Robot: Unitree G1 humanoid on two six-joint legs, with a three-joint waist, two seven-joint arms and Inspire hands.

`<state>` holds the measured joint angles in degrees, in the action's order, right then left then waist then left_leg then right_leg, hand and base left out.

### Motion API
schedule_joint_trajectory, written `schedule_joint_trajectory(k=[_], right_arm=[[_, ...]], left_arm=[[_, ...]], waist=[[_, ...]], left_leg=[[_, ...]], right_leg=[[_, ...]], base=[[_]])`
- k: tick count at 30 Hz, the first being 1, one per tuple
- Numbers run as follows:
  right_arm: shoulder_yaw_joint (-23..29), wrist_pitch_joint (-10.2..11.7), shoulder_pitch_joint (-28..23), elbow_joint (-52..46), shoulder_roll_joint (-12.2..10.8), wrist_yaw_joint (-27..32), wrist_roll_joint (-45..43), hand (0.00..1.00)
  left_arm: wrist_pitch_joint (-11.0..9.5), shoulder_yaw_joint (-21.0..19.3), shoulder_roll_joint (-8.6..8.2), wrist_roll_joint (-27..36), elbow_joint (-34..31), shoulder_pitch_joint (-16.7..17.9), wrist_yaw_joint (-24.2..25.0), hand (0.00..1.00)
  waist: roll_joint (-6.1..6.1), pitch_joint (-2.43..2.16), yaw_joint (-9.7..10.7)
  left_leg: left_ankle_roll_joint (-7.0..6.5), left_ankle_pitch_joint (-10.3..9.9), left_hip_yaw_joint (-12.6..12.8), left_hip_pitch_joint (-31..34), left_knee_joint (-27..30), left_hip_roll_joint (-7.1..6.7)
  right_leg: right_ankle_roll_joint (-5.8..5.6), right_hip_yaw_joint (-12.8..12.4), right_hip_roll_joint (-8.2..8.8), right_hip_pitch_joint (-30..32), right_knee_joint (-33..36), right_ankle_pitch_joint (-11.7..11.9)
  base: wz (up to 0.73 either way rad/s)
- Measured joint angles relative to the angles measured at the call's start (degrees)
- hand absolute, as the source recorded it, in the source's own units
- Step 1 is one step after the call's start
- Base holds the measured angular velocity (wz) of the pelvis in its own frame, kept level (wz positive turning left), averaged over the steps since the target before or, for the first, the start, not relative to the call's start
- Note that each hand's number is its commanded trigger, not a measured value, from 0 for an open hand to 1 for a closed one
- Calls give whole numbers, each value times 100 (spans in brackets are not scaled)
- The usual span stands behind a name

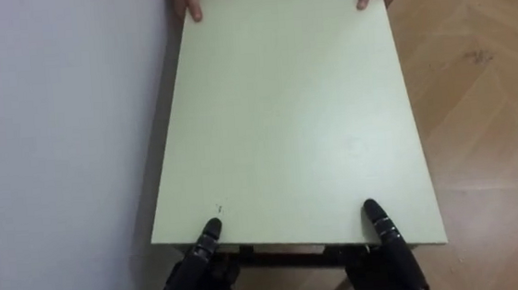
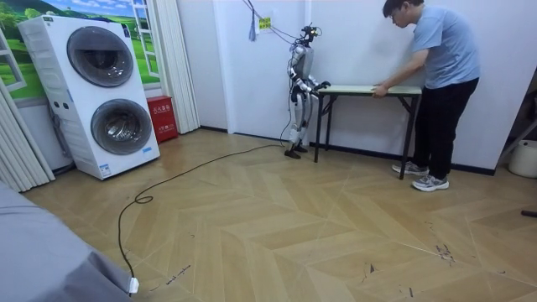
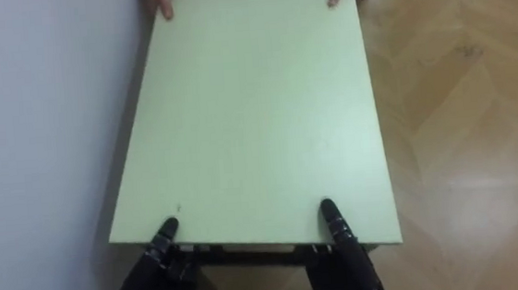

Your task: Move table with human

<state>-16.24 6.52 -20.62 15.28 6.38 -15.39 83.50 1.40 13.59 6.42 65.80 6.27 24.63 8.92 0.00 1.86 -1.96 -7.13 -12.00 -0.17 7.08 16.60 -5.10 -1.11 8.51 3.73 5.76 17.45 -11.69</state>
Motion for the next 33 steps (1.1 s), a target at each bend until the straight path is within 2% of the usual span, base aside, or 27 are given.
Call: schedule_joint_trajectory(k=[5, 6, 8, 9, 10, 11, 14, 17, 18, 21, 24, 28, 33], right_arm=[[5, -31, -32, 1, 29, 24, 0, 100], [5, -31, -39, 1, 31, 24, 0, 100], [6, -33, -49, 1, 31, 24, -2, 100], [7, -35, -57, 1, 31, 24, -3, 57], [7, -36, -65, 3, 31, 31, -4, 30], [5, -37, -64, 8, 31, 36, -7, 0], [4, -41, -63, 57, 32, 39, -57, 0], [-5, -66, -70, 112, 194, -126, -356, 0], [-7, -117, -78, 113, 283, -266, -570, 0], [10, -190, -75, 188, 350, -509, -982, 0], [59, -289, -125, 196, 381, -594, -1030, 0], [57, -315, -108, 196, 401, -881, -1118, 0], [58, -416, -85, 207, 468, -1033, -1212, 0]], left_arm=[[7, 38, -8, -18, 10, 20, 1, 100], [7, 41, -7, -19, 11, 28, 1, 97], [7, 41, -9, -41, 23, 31, 1, 73], [6, 45, -10, -51, 45, 27, 1, 53], [5, 48, -13, -51, 64, 27, 1, 22], [3, 48, -13, -51, 81, 27, 6, 0], [-66, 27, -9, -198, 271, -17, 194, 0], [-136, 9, 130, -815, 440, -155, 345, 0], [-143, 3, 179, -1020, 466, -192, 355, 0], [-149, 26, 232, -1475, 537, -246, 372, 0], [-145, 151, 212, -1475, 537, -252, 416, 0], [-146, 233, 300, -1477, 576, -250, 444, 0], [-146, 242, 372, -1482, 680, -227, 533, 0]], waist=[[-26, 3, -1], [-27, 3, -1], [-31, 3, 10], [-31, 3, 20], [-31, 3, 9], [-31, 3, 4], [-35, 2, -13], [-69, -18, -10], [-92, -39, -1], [-151, -120, 19], [-113, -174, 26], [-52, -187, 25], [-33, -176, 25]], left_leg=[[0, 0, 11, -175, -120, -16], [0, 0, 12, -182, -120, -20], [0, 0, 14, -190, -122, -18], [0, 0, 68, -206, -127, -12], [0, 0, 146, -226, -131, 0], [0, 0, 161, -235, -132, 4], [0, 0, 169, -278, -146, 11], [19, -13, 187, -319, -147, 20], [21, -14, 183, -344, -182, 28], [34, -22, 167, -438, -298, 55], [38, -19, 172, -506, -290, 62], [49, -9, 166, -528, -292, 62], [52, -6, 176, -546, -304, 71]], right_leg=[[-1, -69, -7, -186, -151, 0], [-1, -69, -7, -217, -194, 0], [-1, -72, -12, -231, -200, 0], [-1, -84, -15, -245, -209, 0], [-1, -102, -20, -264, -216, 0], [-1, -108, -23, -272, -217, 0], [-1, -128, -31, -314, -226, 0], [-2, -127, -45, -375, -295, 2], [-2, -127, -58, -395, -309, 2], [3, -88, -93, -516, -384, 31], [5, -88, -100, -576, -387, 58], [9, -77, -101, -598, -379, 74], [9, -48, -103, -600, -389, 75]], base=[[1], [0], [2], [0], [0], [-6], [-2], [-4], [0], [0], [-2], [-1], [0]])
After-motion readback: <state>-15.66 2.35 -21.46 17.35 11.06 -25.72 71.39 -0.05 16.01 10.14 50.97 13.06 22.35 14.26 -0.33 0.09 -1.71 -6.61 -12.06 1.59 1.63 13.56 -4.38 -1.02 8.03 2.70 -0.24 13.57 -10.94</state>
